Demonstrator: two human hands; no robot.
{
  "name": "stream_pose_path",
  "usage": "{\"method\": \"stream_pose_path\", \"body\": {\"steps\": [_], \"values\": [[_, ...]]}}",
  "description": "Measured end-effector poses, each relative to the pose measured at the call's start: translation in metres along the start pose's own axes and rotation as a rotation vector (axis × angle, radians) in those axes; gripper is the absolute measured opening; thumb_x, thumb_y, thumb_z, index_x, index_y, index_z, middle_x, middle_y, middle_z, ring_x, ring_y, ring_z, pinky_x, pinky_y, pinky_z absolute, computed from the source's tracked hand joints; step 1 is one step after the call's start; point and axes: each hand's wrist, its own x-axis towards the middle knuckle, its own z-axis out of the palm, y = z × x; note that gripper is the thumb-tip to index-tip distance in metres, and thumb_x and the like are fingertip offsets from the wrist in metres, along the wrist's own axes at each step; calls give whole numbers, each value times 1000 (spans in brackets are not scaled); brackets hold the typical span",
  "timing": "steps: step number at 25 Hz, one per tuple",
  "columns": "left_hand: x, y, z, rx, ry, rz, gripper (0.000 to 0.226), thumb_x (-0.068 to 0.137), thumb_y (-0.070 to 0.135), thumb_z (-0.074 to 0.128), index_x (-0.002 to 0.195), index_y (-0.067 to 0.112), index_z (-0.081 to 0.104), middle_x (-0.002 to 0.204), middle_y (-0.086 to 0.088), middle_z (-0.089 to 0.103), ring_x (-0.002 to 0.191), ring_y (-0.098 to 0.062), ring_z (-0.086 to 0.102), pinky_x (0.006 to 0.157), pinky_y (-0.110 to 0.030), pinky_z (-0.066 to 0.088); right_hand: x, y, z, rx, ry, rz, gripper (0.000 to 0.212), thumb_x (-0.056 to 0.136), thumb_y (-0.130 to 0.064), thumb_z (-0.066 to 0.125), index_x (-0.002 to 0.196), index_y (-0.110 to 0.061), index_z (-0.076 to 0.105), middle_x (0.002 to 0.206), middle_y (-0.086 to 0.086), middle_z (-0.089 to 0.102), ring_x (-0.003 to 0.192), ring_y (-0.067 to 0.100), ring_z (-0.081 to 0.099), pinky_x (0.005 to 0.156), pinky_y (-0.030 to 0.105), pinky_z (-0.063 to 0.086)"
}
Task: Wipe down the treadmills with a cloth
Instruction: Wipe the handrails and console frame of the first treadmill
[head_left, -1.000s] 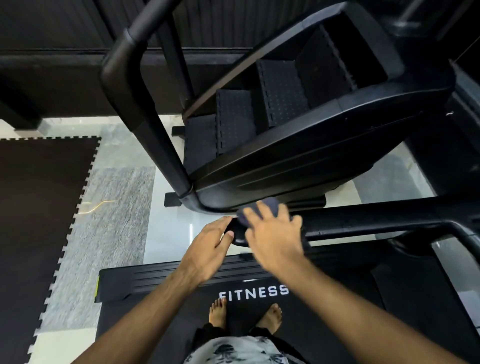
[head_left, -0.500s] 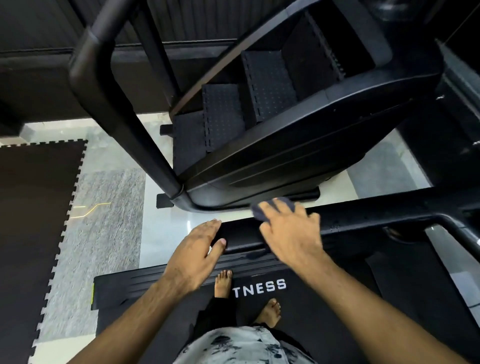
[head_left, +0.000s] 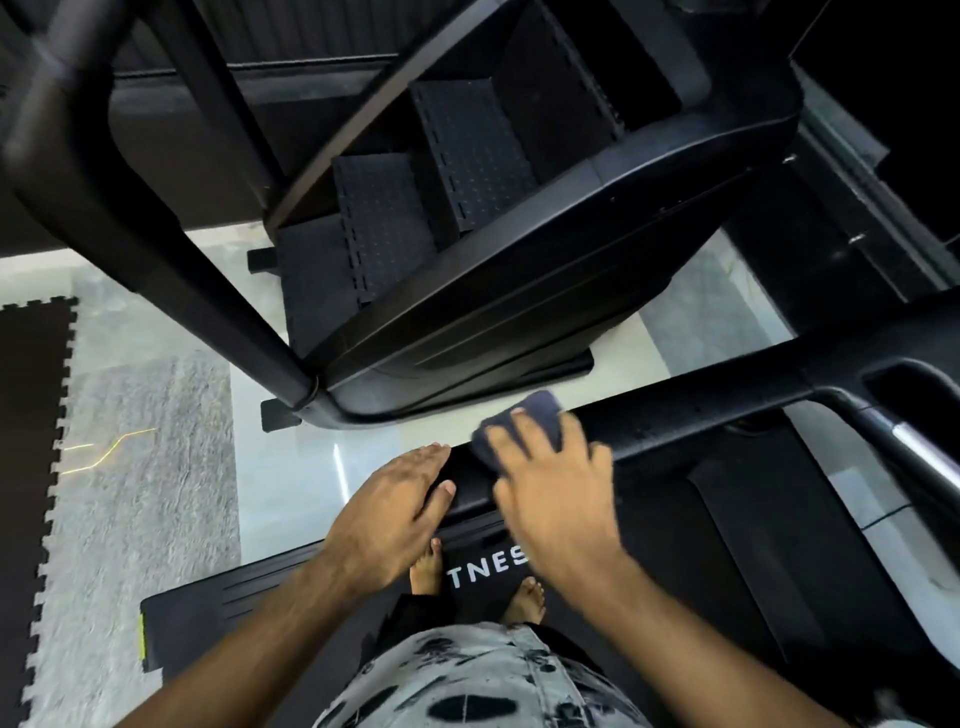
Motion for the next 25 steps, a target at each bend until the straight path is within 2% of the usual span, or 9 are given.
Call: {"method": "stream_pose_path", "body": {"steps": [2,5,6,10,13,16,18,21,25], "values": [[6,5,-1,-4,-4,34,50,103,35,37,150,19,33,155,2,36,143,-7,28,116,-15,11,-4,13,5,-50,36,-137,55,93,-47,34,148,-41,37,157,-8,41,137,32,42,91,50,44],[5,8,0,-29,-32,32,53,103,39,36,152,19,29,157,5,30,144,-5,24,116,-15,9,18,42,-5,16,6,313,55,95,-46,27,149,-41,33,159,-11,36,138,30,36,94,46,39],[7,8,1,-26,-39,36,54,102,39,35,152,19,29,157,5,31,144,-6,25,116,-16,10,18,34,-3,-19,46,325,55,96,-46,27,150,-39,33,159,-10,35,139,32,34,95,47,38],[17,15,2,-3,-33,77,53,101,42,33,149,19,35,154,1,38,141,-9,32,118,-22,18,11,28,0,-52,-20,-155,55,98,-47,32,152,-42,27,162,-12,31,142,28,33,99,49,38],[22,19,1,3,-90,92,56,103,42,32,153,19,24,159,4,26,146,-6,20,114,-15,4,34,63,-14,-37,-61,332,52,100,-46,34,152,-41,30,158,-12,35,137,27,36,97,45,37],[29,25,0,11,-79,123,55,102,41,34,152,19,28,157,2,32,144,-7,25,113,-14,7,17,21,-2,-69,-27,22,53,99,-45,33,151,-39,31,158,-9,36,140,31,35,96,48,36],[35,29,1,2,-87,126,55,102,42,34,152,20,28,157,4,31,143,-7,26,115,-17,11,27,57,-2,-32,-70,-75,54,98,-46,33,152,-43,28,161,-14,30,142,26,34,100,48,36],[37,34,8,38,-125,95,58,102,45,30,154,21,22,159,5,25,145,-6,21,119,-21,11,51,90,-18,-58,-126,340,51,100,-45,33,151,-40,33,157,-10,38,137,26,37,99,46,35],[46,46,13,53,-123,72,58,102,46,31,152,18,27,158,1,30,144,-9,26,120,-28,18,28,57,-9,-49,-121,-105,55,101,-45,33,154,-39,22,163,-10,25,144,27,30,102,47,33]]}}
